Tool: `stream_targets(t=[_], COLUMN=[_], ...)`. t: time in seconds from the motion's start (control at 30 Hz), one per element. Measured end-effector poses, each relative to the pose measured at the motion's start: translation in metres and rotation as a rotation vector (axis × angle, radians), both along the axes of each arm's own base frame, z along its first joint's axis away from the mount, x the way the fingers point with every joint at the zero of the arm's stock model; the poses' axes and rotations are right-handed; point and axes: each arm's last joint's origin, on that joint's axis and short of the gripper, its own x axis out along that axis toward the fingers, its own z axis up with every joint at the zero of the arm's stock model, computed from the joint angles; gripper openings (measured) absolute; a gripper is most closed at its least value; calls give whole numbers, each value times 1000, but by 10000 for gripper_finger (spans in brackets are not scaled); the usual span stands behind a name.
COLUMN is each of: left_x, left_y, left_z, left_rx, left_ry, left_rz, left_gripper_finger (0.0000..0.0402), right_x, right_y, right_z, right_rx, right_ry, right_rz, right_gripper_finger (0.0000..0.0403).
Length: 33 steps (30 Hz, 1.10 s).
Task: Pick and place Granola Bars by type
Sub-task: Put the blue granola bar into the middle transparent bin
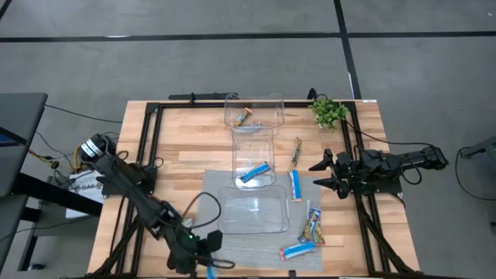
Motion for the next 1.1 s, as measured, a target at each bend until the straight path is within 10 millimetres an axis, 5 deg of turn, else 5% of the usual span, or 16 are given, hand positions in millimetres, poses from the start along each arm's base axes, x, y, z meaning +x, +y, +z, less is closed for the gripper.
stream_targets(t=[0.37, 0.8, 1.1], left_x=[12, 26, 63], left_y=[23, 44, 114], left_z=[65, 68, 68], left_rx=[-455, -522, -492], left_ry=[-195, -169, -240], left_rz=[177, 278, 508], left_gripper_finger=[52, 52, 52], right_x=[0, 0, 0], right_y=[0, 0, 0], right_z=[0, 0, 0], right_rx=[0, 0, 0], right_ry=[0, 0, 0], right_rz=[0, 0, 0], right_gripper_finger=[249, 249, 249])
